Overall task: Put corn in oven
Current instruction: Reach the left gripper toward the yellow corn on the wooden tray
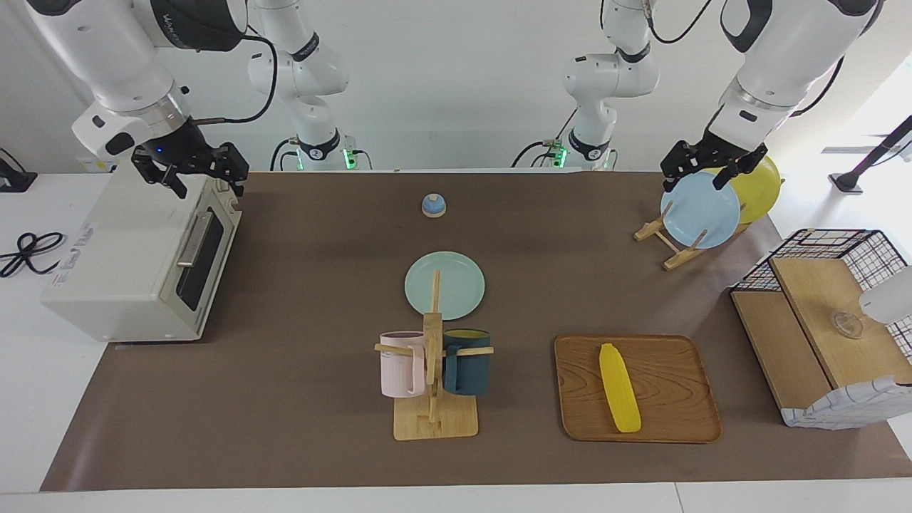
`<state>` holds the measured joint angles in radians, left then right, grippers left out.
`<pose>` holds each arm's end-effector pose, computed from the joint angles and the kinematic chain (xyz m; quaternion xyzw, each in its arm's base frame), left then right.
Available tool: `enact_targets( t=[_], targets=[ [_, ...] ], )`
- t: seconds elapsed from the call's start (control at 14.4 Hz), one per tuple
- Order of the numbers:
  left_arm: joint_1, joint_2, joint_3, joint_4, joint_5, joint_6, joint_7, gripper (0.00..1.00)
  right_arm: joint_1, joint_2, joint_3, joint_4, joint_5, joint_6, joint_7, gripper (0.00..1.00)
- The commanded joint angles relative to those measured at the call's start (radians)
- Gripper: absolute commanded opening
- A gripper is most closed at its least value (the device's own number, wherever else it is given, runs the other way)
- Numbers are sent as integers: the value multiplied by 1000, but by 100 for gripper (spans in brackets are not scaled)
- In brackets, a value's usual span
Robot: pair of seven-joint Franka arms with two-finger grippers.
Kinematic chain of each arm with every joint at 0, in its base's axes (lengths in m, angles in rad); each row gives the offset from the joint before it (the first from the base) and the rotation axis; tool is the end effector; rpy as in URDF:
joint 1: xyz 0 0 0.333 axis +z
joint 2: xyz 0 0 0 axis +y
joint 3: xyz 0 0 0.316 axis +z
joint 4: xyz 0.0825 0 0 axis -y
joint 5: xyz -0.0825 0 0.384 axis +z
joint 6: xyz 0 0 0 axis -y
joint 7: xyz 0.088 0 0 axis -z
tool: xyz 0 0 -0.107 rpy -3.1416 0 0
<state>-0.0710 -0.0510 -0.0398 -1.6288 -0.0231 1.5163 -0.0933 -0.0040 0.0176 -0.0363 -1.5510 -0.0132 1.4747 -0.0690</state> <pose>0.5285 -0.0620 0.6204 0.9994 -0.0090 -0.0317 0.0073 0.5489 -0.0235 0.6161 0.9988 0.0140 -0.0472 0.0043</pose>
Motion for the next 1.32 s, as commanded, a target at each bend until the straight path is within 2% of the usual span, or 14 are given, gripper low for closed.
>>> enact_targets(
  t=[0.0, 0.48, 0.76, 0.83, 0.9, 0.97, 1.18, 1.25],
  targets=[
    [-9, 8, 8, 18, -5, -7, 7, 100, -2, 5, 1, 6, 12, 16, -6, 100],
    [-10, 10, 8, 21, -3, -5, 9, 100, -1, 4, 1, 3, 9, 16, -5, 100],
    [-9, 8, 8, 11, -6, 45, -6, 100, -11, -21, 3, -58, 10, 44, -20, 100],
    [-9, 8, 8, 1, -9, 67, -6, 100, -13, -40, 3, -107, 10, 86, -43, 70],
    [-10, 13, 8, 0, -11, 84, -5, 100, -13, -68, 1, -168, 10, 131, -61, 25],
    [-10, 23, 8, 1, -18, 96, -5, 100, -16, -88, 0, -217, 10, 153, -60, 0],
    [-36, 132, 8, 15, -54, 180, -3, 100, -59, -120, -2, -316, 10, 235, -64, 0],
    [-56, 199, 8, 30, -52, 212, 1, 100, -86, -133, -2, -354, 9, 283, -63, 0]
  ],
)
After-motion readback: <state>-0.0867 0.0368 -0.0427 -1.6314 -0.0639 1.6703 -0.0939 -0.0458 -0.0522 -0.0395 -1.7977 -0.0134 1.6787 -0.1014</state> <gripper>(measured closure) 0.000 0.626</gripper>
